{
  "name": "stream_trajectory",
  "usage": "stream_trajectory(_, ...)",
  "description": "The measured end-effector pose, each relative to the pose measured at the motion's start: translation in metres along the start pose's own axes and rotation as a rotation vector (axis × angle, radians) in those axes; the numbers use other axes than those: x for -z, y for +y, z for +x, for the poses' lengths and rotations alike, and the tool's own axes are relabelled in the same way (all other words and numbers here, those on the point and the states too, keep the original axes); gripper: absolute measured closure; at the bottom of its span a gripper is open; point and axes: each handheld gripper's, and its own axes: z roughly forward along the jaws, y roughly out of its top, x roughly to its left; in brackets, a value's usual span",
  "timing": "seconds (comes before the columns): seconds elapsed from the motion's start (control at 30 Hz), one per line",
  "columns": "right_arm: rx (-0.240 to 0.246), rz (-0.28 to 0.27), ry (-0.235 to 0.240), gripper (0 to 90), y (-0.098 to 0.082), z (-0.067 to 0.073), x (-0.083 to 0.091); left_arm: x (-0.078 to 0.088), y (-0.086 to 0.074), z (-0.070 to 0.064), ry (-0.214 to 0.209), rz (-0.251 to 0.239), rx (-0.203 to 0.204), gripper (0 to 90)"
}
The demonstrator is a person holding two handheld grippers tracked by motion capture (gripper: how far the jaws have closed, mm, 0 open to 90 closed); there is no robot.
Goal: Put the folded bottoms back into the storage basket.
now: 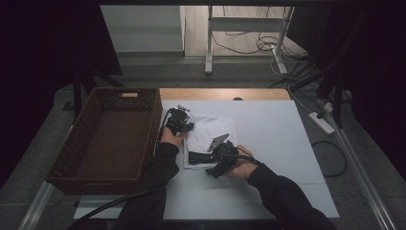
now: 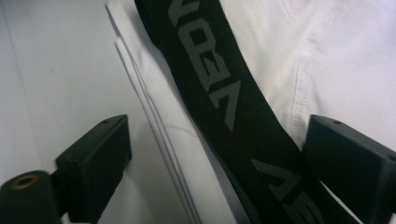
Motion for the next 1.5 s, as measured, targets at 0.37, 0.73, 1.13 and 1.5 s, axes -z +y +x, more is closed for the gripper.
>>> stream_trajectory(0.37,0.036,0.031,0.003,33.2,0.003,-0.005,0.007,0.000,0.003,0.004,0.045,0.006,0.012,59.0)
stream_trajectory(0.73,0.068,0.018,0.031,26.6,0.008,-0.002,0.003,-0.001,0.004,0.005,0.023,0.011,0.035,60.2)
stream_trajectory(1.13,0.109,-0.025,0.073,29.8,0.014,0.005,0.003,-0.001,0.003,0.006,0.019,0.008,0.032,60.8)
stream_trajectory(1.5,0.179,0.030,-0.009,60.6,0.013,0.005,0.005,0.000,0.002,0.006,0.013,0.008,0.034,61.8)
